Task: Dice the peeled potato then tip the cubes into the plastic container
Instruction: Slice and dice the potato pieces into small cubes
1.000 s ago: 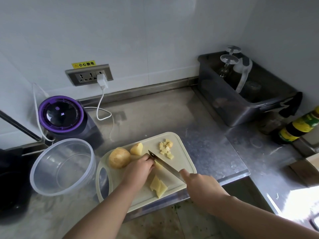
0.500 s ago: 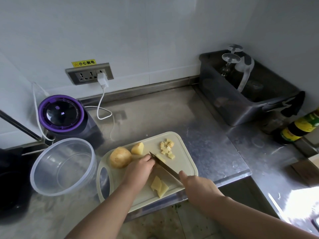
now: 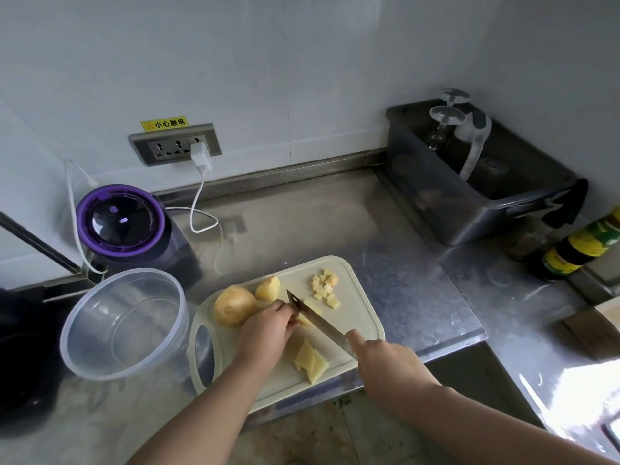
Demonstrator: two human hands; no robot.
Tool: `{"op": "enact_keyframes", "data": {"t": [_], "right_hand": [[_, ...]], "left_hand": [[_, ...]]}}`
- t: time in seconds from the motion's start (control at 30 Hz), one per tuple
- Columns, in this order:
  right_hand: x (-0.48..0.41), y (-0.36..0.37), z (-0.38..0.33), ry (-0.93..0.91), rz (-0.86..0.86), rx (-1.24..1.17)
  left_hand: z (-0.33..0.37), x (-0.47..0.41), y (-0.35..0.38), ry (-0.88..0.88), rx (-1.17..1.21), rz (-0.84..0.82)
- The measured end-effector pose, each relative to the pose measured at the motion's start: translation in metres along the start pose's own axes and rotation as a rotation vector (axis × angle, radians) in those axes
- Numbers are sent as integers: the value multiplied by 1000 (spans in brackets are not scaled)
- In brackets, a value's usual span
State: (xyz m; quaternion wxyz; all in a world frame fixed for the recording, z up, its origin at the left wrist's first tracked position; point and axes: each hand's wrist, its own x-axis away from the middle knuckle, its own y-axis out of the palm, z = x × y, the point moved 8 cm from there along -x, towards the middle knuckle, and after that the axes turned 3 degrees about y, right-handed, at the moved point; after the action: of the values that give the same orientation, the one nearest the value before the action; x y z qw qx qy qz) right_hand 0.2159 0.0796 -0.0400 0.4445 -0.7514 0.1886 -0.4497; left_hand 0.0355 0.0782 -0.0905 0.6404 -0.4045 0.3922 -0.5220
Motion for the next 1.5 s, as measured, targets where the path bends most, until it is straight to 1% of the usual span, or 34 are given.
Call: {"op": "enact_keyframes", "data": {"t": [0.33,0.5,0.63,0.83,0.9,1.03,1.1,1.37,1.5], "right_hand": [[-3,6,-1,-1,-20,19],[-3,11,-5,-13,-83,27],[-2,10,-3,2,-104,-22],[3,-8,7,-3,18,-47],[6,-18,11,-13,68,-41],[6,-30,20,-17,126,-40],[5,-32,24,-6,138,-51],[5,-24,39,29,135,-77],[6,-25,44,40,163,-77]], "left_hand": [[1,-2,2,25,-11,-1],[-2,-3,10,29,-44,-58],[-2,-3,8,14,-46,-81],[5,-4,-1,-24,-27,-132],[7,-7,-1,1,-40,-169],[19,-16,6,100,-177,-358],[21,-21,8,107,-203,-417],[21,-31,13,124,-244,-521],[25,-30,10,73,-260,-542]]}}
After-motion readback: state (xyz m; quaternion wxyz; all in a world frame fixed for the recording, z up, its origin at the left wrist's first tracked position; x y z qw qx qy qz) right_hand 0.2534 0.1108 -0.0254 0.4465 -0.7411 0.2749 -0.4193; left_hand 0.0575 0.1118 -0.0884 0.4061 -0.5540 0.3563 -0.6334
